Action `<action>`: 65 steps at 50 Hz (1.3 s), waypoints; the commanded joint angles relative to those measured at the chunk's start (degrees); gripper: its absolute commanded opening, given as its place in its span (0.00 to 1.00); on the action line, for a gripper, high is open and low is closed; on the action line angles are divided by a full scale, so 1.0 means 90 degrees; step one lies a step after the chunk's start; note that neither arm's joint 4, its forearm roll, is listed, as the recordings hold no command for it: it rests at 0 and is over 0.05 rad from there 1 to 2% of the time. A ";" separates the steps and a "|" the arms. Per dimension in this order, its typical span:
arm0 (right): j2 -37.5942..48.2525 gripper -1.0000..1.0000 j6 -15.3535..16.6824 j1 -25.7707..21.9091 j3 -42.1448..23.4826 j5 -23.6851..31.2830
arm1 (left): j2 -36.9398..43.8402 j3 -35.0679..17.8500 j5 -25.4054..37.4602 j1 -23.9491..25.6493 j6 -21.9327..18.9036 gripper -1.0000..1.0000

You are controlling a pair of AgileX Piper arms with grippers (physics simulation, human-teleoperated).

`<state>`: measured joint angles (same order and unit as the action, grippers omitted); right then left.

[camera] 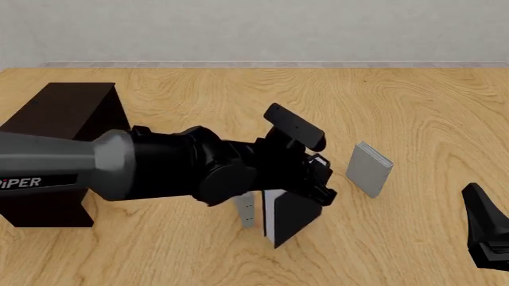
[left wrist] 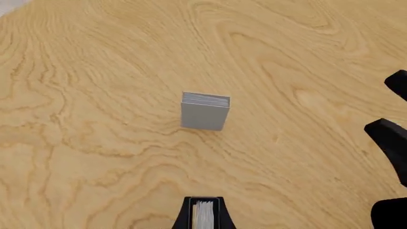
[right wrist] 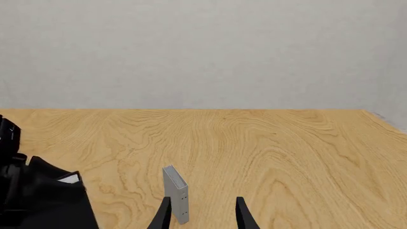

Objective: Pick up the book in the middle and place it on the cabinet shelf.

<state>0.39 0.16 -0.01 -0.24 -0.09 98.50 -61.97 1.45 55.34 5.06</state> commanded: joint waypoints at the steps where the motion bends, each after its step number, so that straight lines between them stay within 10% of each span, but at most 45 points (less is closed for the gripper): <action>1: 0.0000 1.00 0.0000 -0.0001 0.0000 0.0000 | -0.0546 -0.0008 0.0202 0.0193 -0.0069 0.00; 65: 0.0000 1.00 -0.0001 0.0000 0.0000 0.0000 | -0.2591 -0.0368 0.1290 -0.0814 -0.0724 0.00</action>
<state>0.39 0.16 -0.01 -0.24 -0.09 76.97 -64.23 12.31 50.81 0.82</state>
